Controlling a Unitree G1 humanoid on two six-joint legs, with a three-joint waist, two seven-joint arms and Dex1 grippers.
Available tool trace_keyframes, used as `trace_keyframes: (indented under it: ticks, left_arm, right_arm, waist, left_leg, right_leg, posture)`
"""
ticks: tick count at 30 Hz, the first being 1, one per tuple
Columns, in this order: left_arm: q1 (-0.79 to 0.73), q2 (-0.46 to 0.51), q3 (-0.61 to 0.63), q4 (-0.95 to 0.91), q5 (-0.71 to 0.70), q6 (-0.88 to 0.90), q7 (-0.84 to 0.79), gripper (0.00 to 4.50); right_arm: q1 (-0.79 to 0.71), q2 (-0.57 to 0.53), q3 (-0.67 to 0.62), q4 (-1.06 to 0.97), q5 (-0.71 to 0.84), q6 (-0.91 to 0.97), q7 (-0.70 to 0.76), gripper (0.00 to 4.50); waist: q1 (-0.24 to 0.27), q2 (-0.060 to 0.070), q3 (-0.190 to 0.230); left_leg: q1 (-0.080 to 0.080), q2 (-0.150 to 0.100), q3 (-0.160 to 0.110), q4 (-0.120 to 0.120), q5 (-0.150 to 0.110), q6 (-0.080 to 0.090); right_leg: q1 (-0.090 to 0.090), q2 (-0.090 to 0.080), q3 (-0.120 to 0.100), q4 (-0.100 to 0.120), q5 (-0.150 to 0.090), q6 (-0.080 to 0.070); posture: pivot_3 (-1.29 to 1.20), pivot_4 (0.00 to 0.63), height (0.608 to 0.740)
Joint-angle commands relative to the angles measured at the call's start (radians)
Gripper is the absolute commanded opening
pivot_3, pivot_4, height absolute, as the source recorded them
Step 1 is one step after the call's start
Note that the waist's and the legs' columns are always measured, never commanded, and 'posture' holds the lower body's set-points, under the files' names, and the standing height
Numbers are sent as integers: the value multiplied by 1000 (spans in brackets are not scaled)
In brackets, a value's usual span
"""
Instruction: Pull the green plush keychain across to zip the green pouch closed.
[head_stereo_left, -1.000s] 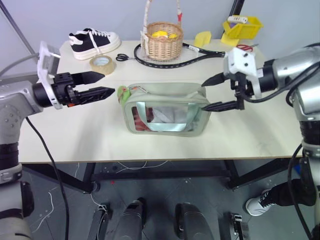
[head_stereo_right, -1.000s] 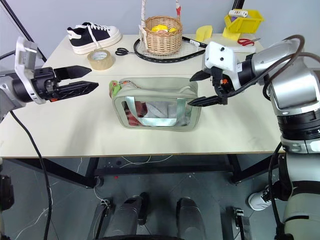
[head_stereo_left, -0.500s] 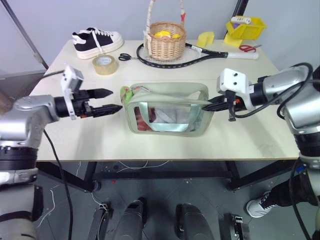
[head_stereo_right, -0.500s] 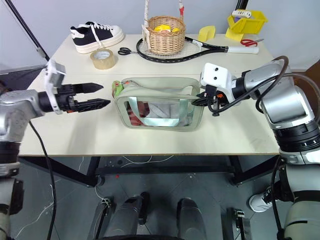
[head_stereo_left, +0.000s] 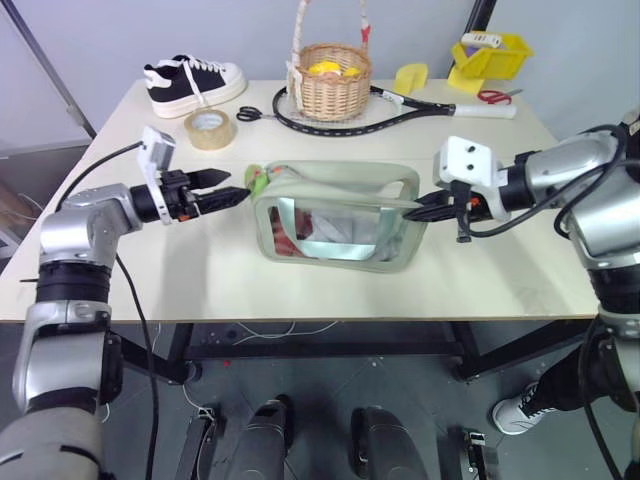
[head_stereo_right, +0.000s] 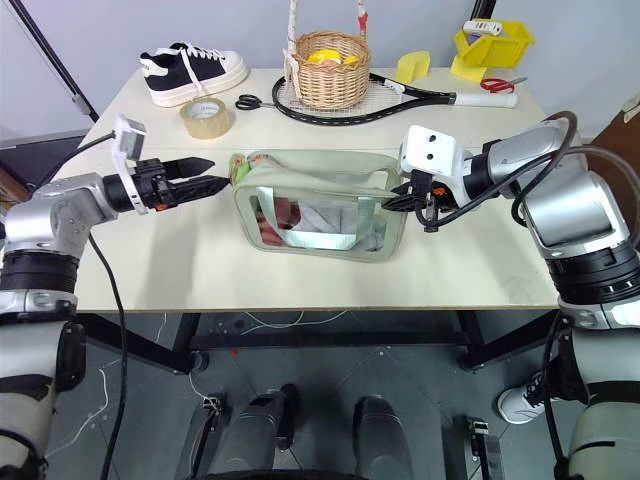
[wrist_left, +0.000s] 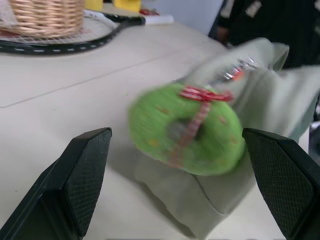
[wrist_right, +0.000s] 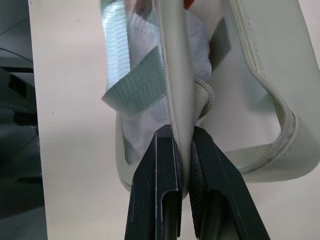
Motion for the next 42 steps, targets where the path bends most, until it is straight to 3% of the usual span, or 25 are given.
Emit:
trace_keyframes:
  ticks: [1,4,14,23,29,33,37,42]
  left_arm:
    - [-32,50,36,15,-24,29,-89,4500]
    - [-42,44,30,43,6,0,-85,4500]
    - [-165,-124,-15,254,127,-144,-13,4500]
    - [-174,-119,0,267,151,-150,-43,73]
    - [-192,-77,35,233,131,-126,-48,18]
    - [-232,-45,63,74,28,42,-129,18]
    - [-257,-96,48,-76,-24,138,-87,18]
    - [-254,-188,-78,-144,43,156,-39,18]
  right_arm:
    - [-2,-26,-39,-45,14,6,-3,54]
    - [-1,-28,-41,-50,16,10,-3,54]
    - [-10,-24,-38,-49,22,13,-6,54]
    - [-14,-22,-41,-50,31,31,-25,0]
    - [-14,-20,-43,-49,35,35,-36,0]
    - [-12,-22,-42,-50,38,38,-40,0]
    - [-10,-23,-42,-51,41,39,-44,0]
    - [-4,-19,-40,-54,38,30,-51,0]
  waist:
    - [0,0,0]
    - [1,0,0]
    - [2,0,0]
    - [0,-1,0]
    - [-1,-1,0]
    - [-2,-3,1]
    - [4,-3,1]
    - [1,-2,1]
  left_leg:
    - [0,0,0,0,0,0]
    - [0,0,0,0,0,0]
    - [0,-2,-1,1,0,0]
    - [0,-2,-1,1,0,0]
    - [0,-2,-1,1,0,0]
    - [0,-1,-1,1,0,0]
    - [-1,0,-2,1,0,0]
    - [1,0,-2,1,0,0]
  right_leg:
    - [0,0,0,0,0,0]
    - [0,0,0,0,0,0]
    - [1,0,-1,0,0,0]
    - [1,1,-1,1,0,0]
    - [1,1,-1,0,0,0]
    - [1,1,-1,1,0,0]
    - [1,0,-1,0,0,0]
    - [3,1,-1,0,0,0]
  posture:
    - [0,150,724]
    - [0,150,724]
    - [0,150,724]
    - [0,150,724]
    - [0,150,724]
    - [0,150,724]
    - [0,150,724]
    - [0,150,724]
